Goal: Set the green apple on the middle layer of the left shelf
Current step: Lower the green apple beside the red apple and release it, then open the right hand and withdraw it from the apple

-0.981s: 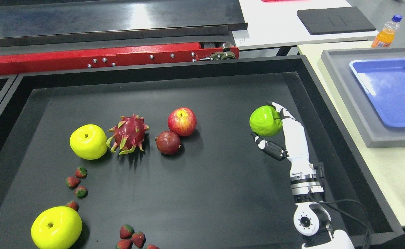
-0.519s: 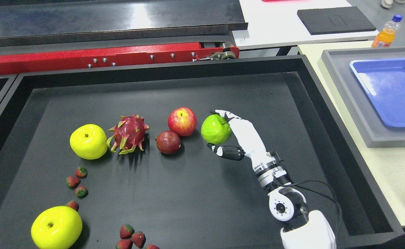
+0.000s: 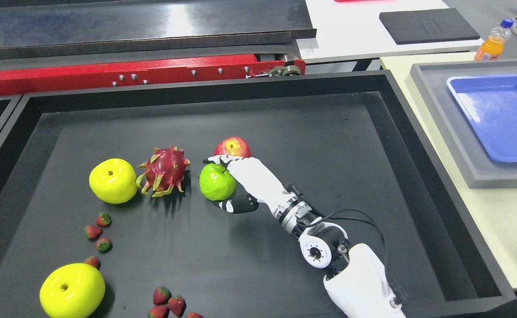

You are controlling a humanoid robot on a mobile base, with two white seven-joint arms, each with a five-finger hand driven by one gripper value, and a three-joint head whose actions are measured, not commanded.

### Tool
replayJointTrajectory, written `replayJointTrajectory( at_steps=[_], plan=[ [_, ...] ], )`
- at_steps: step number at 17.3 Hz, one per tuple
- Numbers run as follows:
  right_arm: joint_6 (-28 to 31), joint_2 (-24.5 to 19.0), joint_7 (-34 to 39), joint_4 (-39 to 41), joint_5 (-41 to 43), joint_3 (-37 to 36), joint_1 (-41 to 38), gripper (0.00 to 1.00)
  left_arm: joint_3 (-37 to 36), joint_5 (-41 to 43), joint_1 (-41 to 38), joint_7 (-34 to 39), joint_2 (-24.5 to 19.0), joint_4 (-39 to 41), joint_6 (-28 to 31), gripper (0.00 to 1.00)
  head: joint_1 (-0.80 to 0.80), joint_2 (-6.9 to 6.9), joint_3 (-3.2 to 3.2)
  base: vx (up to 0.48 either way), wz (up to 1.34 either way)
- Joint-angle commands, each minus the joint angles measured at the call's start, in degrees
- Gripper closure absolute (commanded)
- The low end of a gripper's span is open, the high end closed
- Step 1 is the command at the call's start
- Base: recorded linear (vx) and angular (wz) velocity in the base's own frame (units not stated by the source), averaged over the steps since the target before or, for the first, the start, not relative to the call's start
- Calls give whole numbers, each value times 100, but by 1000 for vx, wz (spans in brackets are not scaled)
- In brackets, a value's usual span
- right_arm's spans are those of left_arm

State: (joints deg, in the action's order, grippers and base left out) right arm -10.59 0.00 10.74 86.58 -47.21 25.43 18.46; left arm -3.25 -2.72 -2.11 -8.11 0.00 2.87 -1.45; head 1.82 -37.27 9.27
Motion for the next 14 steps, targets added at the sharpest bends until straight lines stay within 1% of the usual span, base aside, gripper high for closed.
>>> replayJointTrajectory(
  at_steps=[1, 2, 3, 4, 5, 6, 8, 10, 12, 13, 14],
  plan=[
    [-154, 100, 175, -677, -148, 1570, 439, 92, 0, 0, 0, 2, -100, 3, 4, 0, 0, 0, 0, 0, 0],
    [-154, 100, 175, -747, -140, 1562, 526, 90, 0, 0, 0, 2, -100, -5, 4, 0, 0, 0, 0, 0, 0],
    [-154, 100, 192, -783, -96, 1510, 553, 75, 0, 0, 0, 2, -100, 3, 4, 0, 0, 0, 0, 0, 0],
    [-58, 100, 192, -774, -9, 1370, 528, 27, 0, 0, 0, 2, -100, -5, 4, 0, 0, 0, 0, 0, 0],
    [-31, 100, 218, -748, 149, 1099, 501, 2, 0, 0, 0, 2, -100, 3, 4, 0, 0, 0, 0, 0, 0],
    [-31, 100, 218, -722, 342, 844, 501, 0, 0, 0, 0, 2, -100, 3, 4, 0, 0, 0, 0, 0, 0],
    [-22, 100, 210, -704, 790, 456, 527, 0, 0, 0, 0, 2, -100, 3, 4, 0, 0, 0, 0, 0, 0],
    [-39, 100, 166, -704, 1212, -175, 510, 0, 0, 0, 0, 2, -100, -5, 4, 0, 0, 0, 0, 0, 0],
    [-31, 100, 122, -704, 2168, -1018, 335, 0, 0, 0, 0, 2, -100, 3, -5, 0, 0, 0, 0, 0, 0],
    [-31, 100, 122, -704, 2807, -1666, 116, 0, 0, 0, 0, 2, -100, -5, 4, 0, 0, 0, 0, 0, 0],
    [-31, 100, 113, -704, 3301, -2108, -86, 0, 0, 0, 0, 2, -100, -5, 4, 0, 0, 0, 0, 0, 0]
  ],
)
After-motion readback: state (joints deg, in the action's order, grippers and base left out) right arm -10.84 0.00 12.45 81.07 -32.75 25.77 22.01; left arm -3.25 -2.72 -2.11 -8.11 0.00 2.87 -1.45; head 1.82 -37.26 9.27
